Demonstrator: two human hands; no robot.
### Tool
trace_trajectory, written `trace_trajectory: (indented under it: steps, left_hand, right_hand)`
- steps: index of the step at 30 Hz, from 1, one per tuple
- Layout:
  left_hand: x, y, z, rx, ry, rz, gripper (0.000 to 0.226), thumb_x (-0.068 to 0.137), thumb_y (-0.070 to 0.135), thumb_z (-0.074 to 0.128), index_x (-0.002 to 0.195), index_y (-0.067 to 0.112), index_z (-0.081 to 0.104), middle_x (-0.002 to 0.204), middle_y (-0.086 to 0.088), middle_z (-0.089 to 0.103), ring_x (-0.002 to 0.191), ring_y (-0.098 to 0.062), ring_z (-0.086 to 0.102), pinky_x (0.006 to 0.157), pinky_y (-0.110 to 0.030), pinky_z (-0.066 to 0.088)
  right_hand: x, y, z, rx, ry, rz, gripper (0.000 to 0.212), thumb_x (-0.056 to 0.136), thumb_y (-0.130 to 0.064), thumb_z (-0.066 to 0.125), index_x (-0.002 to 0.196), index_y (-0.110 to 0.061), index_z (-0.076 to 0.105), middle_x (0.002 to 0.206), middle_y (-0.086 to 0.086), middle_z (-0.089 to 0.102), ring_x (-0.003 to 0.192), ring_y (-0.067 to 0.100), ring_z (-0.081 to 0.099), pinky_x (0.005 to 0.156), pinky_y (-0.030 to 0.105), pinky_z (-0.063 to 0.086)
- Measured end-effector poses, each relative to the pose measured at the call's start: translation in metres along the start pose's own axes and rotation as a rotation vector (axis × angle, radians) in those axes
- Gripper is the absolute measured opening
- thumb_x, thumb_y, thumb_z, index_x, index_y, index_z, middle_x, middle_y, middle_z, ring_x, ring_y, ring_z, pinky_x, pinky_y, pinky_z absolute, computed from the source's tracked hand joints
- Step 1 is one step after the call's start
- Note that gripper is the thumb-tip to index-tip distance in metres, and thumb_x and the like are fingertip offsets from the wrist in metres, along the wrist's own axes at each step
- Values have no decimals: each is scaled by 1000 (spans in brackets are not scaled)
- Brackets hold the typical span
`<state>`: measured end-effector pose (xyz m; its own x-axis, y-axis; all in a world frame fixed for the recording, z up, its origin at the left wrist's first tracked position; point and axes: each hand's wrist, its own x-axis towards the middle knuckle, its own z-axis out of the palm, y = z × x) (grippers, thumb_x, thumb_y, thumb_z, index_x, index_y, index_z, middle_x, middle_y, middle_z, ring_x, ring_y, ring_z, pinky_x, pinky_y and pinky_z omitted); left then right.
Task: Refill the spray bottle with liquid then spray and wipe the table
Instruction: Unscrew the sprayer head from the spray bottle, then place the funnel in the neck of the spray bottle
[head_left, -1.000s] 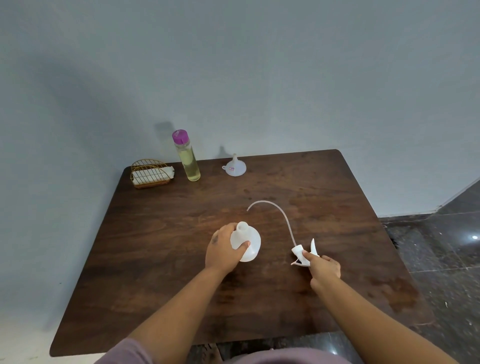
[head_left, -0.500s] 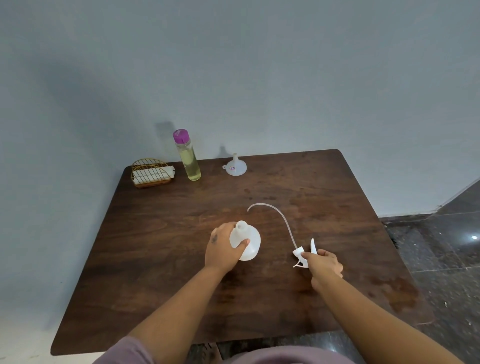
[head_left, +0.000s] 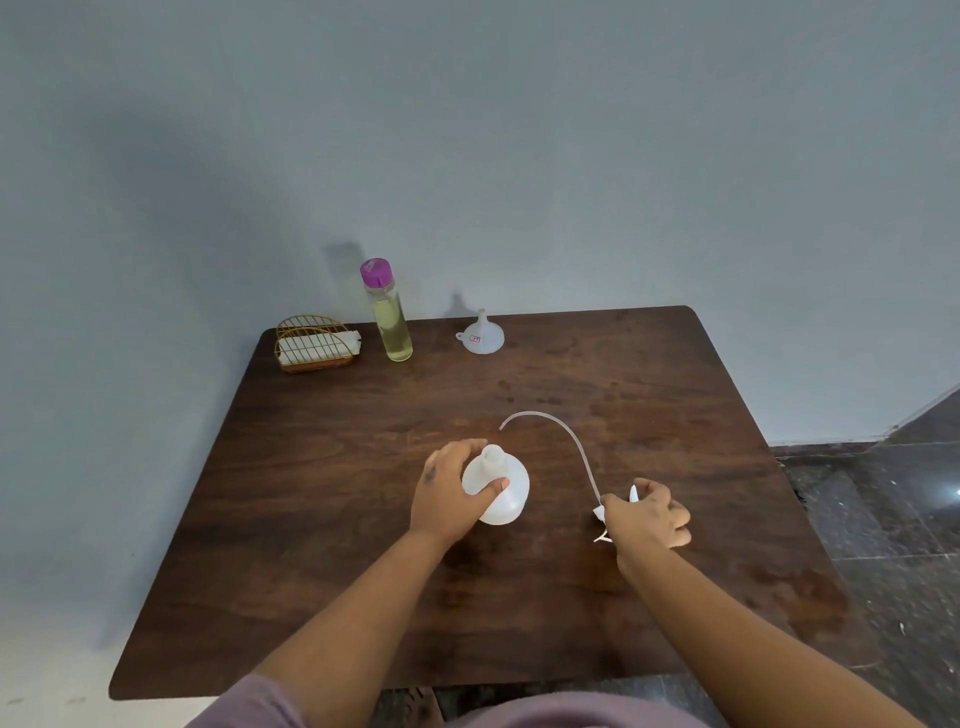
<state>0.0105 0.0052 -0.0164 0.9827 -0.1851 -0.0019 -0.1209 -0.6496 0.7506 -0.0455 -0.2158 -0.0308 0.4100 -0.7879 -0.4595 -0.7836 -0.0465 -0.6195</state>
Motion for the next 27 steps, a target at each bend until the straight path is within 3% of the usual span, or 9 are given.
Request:
trace_trajectory:
  steps: [6, 10, 14, 17, 20, 21, 24, 27]
  left_hand:
    - [2, -5, -19, -167, 26, -4, 57, 77, 61, 66, 126, 34, 57, 128, 15, 57, 116, -3, 54, 92, -24, 48]
    - [22, -10, -37, -174, 149, -67, 39, 92, 40, 62, 126, 24, 59, 126, 7, 61, 116, -8, 57, 95, -30, 51]
    - [60, -9, -52, -141, 155, -110, 39, 92, 25, 64, 130, 16, 57, 128, 2, 61, 118, -13, 56, 96, -31, 50]
    - [93, -6, -58, -109, 116, -160, 42, 93, 25, 63, 133, 17, 53, 129, 3, 60, 119, -14, 55, 102, -36, 47]
    - [126, -5, -58, -105, 55, -185, 44, 95, 23, 60, 137, 16, 49, 132, 2, 58, 120, -15, 55, 104, -33, 44]
    - [137, -5, -57, -92, 39, -177, 45, 95, 22, 60, 138, 15, 48, 133, 1, 58, 120, -15, 55, 103, -31, 43]
    - [169, -7, -51, -64, 5, -153, 44, 97, 22, 56, 140, 14, 46, 136, -1, 56, 123, -17, 54, 104, -31, 42]
    - [199, -14, -41, -97, -7, -173, 42, 100, 24, 52, 140, 13, 45, 138, -3, 56, 125, -18, 53, 106, -33, 42]
  right_hand:
    - [-12, -30, 8, -29, -46, -228, 47, 79, -24, 69, 122, -29, 49, 138, 5, 33, 123, 31, 32, 99, 45, 36]
    - [-12, -60, 13, -22, -116, -432, 40, 83, -23, 66, 120, -25, 52, 135, 7, 38, 124, 29, 32, 100, 41, 38]
    - [-9, -105, 31, -25, -233, -574, 29, 86, -22, 65, 113, -23, 55, 126, 5, 43, 123, 25, 39, 101, 34, 36]
    - [-2, -141, 50, -30, -295, -607, 29, 86, -25, 67, 112, -22, 56, 125, 3, 48, 111, 17, 50, 94, 28, 44]
    - [11, -172, 72, -79, -318, -656, 35, 87, -24, 67, 119, -16, 56, 123, 1, 50, 82, 6, 54, 73, 8, 41]
    - [16, -181, 80, -103, -323, -668, 37, 86, -24, 68, 120, -14, 56, 123, 2, 50, 82, 6, 56, 73, 6, 41]
    - [36, -203, 108, -194, -318, -708, 45, 84, -26, 70, 124, -11, 55, 128, 7, 52, 111, 20, 55, 96, 27, 43]
    - [56, -221, 136, -267, -319, -737, 51, 83, -28, 71, 127, -10, 51, 131, 9, 49, 118, 23, 51, 101, 33, 41]
